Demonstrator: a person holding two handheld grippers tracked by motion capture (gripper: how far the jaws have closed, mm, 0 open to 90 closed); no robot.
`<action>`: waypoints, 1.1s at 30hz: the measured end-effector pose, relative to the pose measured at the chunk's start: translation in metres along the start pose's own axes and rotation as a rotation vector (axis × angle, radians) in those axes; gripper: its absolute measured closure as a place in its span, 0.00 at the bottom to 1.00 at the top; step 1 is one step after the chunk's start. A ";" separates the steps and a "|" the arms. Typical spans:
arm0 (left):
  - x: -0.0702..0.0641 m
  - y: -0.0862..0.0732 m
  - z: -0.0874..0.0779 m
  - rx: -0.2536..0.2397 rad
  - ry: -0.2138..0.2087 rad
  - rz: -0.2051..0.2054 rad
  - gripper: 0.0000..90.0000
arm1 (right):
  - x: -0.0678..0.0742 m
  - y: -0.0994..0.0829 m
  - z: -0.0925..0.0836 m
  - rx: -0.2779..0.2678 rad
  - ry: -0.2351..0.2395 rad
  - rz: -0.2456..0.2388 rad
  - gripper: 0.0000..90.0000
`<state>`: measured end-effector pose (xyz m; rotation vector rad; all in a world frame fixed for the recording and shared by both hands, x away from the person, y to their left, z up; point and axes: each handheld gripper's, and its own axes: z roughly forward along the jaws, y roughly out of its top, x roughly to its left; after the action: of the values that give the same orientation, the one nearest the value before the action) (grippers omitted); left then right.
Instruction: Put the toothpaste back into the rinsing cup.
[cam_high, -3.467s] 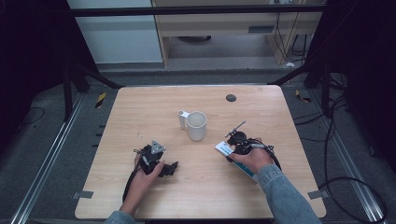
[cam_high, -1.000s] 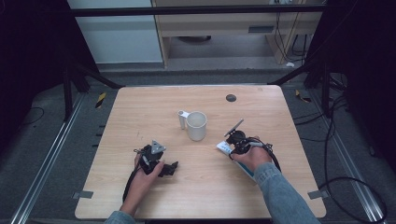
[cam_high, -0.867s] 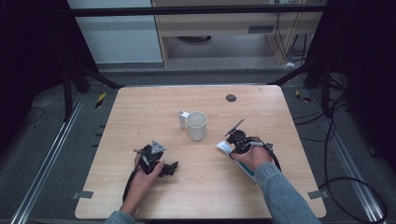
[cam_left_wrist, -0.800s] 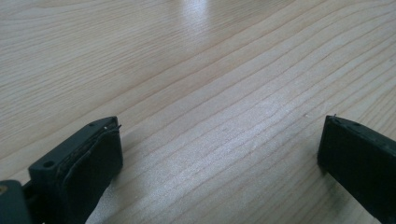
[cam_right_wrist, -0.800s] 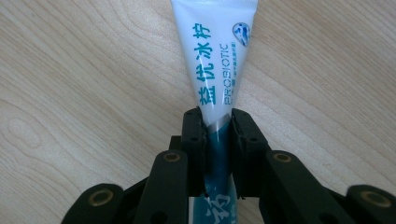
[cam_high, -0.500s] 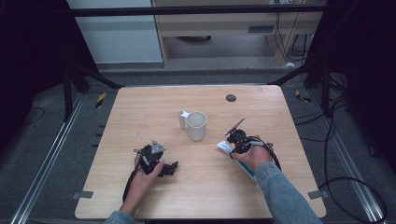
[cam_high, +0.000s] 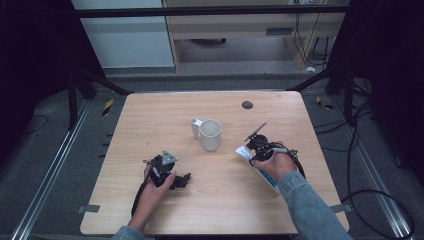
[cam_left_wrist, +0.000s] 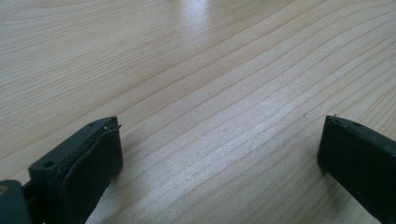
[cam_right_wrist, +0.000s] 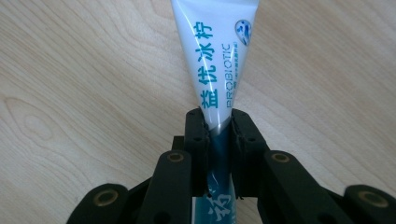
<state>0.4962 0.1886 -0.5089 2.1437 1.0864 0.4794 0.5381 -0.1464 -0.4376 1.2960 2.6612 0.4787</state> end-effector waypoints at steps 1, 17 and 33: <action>0.000 0.000 0.000 0.000 0.000 0.000 0.00 | 0.000 0.001 -0.002 -0.004 -0.002 0.002 0.87; 0.000 0.000 0.000 0.000 0.001 -0.002 0.00 | -0.009 0.019 -0.039 -0.097 -0.014 0.013 0.87; 0.000 0.000 0.000 0.001 0.000 -0.002 0.00 | -0.006 0.030 -0.052 -0.219 -0.028 0.033 0.88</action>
<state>0.4961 0.1885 -0.5089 2.1431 1.0887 0.4788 0.5502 -0.1449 -0.3782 1.2721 2.4848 0.7276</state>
